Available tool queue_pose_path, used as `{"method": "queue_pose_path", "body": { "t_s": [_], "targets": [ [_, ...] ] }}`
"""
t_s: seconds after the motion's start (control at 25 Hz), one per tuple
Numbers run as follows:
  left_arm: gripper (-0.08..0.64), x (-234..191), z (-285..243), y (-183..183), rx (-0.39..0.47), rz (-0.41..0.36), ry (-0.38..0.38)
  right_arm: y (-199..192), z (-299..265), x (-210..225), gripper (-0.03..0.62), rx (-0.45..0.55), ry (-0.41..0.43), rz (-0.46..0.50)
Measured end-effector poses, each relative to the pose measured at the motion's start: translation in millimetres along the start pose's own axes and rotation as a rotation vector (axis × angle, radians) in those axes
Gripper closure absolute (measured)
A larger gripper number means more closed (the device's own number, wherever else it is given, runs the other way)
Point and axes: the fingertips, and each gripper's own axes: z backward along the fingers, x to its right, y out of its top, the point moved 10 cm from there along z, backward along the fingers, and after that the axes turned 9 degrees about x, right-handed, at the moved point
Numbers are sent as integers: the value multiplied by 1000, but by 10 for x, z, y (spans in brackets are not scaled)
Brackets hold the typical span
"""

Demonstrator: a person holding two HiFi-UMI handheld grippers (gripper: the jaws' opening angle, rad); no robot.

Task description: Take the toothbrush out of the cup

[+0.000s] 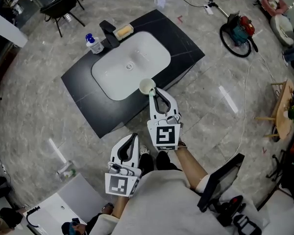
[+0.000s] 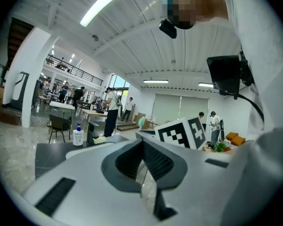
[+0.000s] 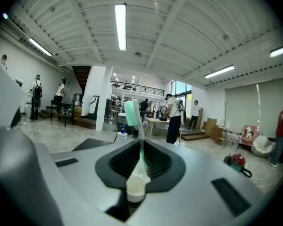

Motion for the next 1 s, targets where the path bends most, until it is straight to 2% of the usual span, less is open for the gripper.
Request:
{"method": "queue_pose_path", "body": {
  "t_s": [0.36, 0.64, 0.76, 0.88, 1.0],
  "targets": [
    [557, 269, -128, 207, 84, -53, -85, 474, 493, 71, 560, 81, 17, -6],
    [557, 473, 14, 300, 119, -77, -95, 664, 890, 25, 560, 113, 47, 10],
    [556, 518, 88, 301, 123, -79, -93, 717, 1046, -6, 560, 140, 79, 74],
    [555, 590, 159, 300, 128, -55, -85, 708, 1246, -60, 560, 129, 93, 66],
    [555, 637, 205, 299, 125, -74, -97, 735, 1406, -80, 560, 128, 128, 142]
  ]
}}
